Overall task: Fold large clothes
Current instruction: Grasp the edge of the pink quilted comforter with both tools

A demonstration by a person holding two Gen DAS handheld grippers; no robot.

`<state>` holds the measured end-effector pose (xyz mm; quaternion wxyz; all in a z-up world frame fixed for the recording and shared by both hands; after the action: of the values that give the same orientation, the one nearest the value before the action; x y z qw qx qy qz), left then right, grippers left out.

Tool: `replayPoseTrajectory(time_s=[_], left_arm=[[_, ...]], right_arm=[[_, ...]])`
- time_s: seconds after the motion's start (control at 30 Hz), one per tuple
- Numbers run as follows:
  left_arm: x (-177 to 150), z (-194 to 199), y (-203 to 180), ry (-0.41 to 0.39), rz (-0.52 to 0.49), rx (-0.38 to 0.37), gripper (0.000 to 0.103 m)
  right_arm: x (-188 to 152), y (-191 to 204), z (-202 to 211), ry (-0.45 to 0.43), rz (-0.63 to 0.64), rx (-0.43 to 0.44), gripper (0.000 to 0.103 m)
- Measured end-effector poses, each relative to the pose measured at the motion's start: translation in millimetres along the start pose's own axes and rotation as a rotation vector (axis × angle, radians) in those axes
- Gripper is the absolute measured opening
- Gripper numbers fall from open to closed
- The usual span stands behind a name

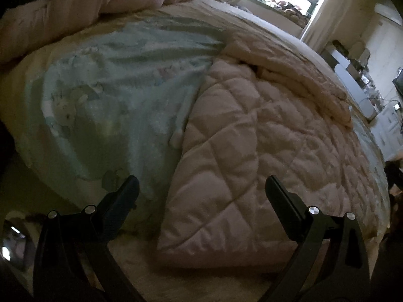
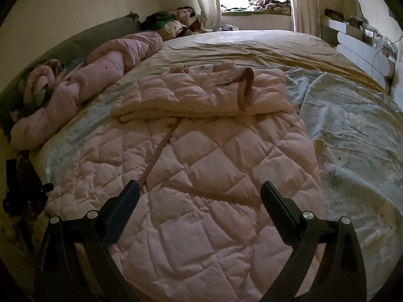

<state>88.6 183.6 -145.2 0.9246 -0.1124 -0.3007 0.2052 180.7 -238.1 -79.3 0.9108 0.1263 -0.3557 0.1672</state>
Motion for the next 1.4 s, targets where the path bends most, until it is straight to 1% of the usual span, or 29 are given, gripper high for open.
replayPoseTrajectory(time_s=[0.03,0.07,0.1,0.13,0.17,0.2,0.27,0.37,0.4,0.47,0.53,0.57,0.6,0.67,0.73,0.87,0.93,1.0,1.07,1.1,1.17,1.2,1.23,1.3,1.37,1.4], left_arm=[[-2,-1,2,0.007,0.002,-0.001,0.086],[-5,-2,4,0.019,0.008,-0.012,0.075],[-8,-4,4,0.029,0.010,-0.025,0.068],[-11,-5,3,0.040,0.010,-0.037,0.064],[-15,-7,4,0.054,0.004,-0.042,0.058],[-18,-9,4,0.062,-0.001,-0.040,0.056],[-26,-14,8,0.080,0.008,-0.041,0.056],[-32,-18,11,0.103,0.054,-0.085,0.056],[-33,-17,10,0.103,0.059,-0.097,0.054],[-34,-13,5,0.097,0.040,-0.109,0.046],[-34,-8,-2,0.086,0.011,-0.108,0.042],[-33,-6,-5,0.080,0.006,-0.115,0.035],[-32,-1,-9,0.069,0.003,-0.132,0.029],[-26,8,-17,0.041,-0.010,-0.162,0.024],[-24,9,-23,0.032,-0.019,-0.175,0.024],[-28,-4,-21,0.060,-0.023,-0.142,0.025],[-30,-8,-19,0.069,-0.015,-0.135,0.029],[-30,-12,-17,0.073,-0.009,-0.124,0.037],[-31,-17,-12,0.073,-0.005,-0.094,0.045],[-32,-19,-12,0.070,-0.012,-0.084,0.045],[-32,-18,-15,0.058,-0.034,-0.071,0.042],[-32,-17,-17,0.050,-0.046,-0.074,0.033],[-31,-15,-19,0.043,-0.050,-0.082,0.030],[-29,-9,-26,0.016,-0.073,-0.073,0.021],[-24,2,-34,-0.021,-0.100,-0.081,0.017],[-21,8,-37,-0.040,-0.108,-0.088,0.016]], right_arm=[[-1,-1,0,0.000,0.000,-0.002,0.096],[-2,-2,0,0.003,0.000,-0.006,0.096],[-3,-4,0,0.004,-0.001,-0.007,0.096],[-4,-5,1,0.004,-0.002,-0.008,0.096],[-6,-6,2,0.004,-0.003,-0.009,0.096],[-7,-8,3,0.005,-0.003,-0.011,0.096],[-10,-12,3,0.010,-0.004,-0.017,0.096],[-19,-21,1,0.035,-0.003,-0.039,0.096],[-22,-24,1,0.043,-0.004,-0.043,0.096],[-30,-31,1,0.066,-0.003,-0.057,0.096],[-39,-39,2,0.087,-0.006,-0.073,0.096],[-44,-44,2,0.101,-0.010,-0.081,0.096],[-48,-46,2,0.109,-0.012,-0.086,0.096],[-57,-52,3,0.132,-0.013,-0.098,0.096],[-64,-54,4,0.147,-0.015,-0.098,0.096],[-75,-52,4,0.177,-0.012,-0.068,0.096],[-86,-51,5,0.207,-0.027,-0.037,0.096],[-98,-53,5,0.239,-0.053,-0.018,0.096],[-107,-57,8,0.252,-0.056,-0.025,0.096],[-110,-58,10,0.255,-0.053,-0.033,0.096],[-114,-61,16,0.264,-0.050,-0.045,0.096],[-116,-64,19,0.266,-0.051,-0.049,0.096],[-118,-65,21,0.271,-0.058,-0.045,0.096],[-124,-68,22,0.288,-0.064,-0.044,0.096],[-131,-71,22,0.307,-0.077,-0.037,0.096],[-136,-71,21,0.321,-0.099,-0.011,0.096]])
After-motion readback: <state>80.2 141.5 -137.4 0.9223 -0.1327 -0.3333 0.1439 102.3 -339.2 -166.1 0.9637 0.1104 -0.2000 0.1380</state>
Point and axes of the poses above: each gripper's, at about its wrist camera, not at the fingertips, and z roughly against the way its jaws point, y to its left, x to its top, the point moved 10 cm from there along -z, roughly the way its jaws point, and after that the axes turned 7 degrees about z, right-handed, at the moved point
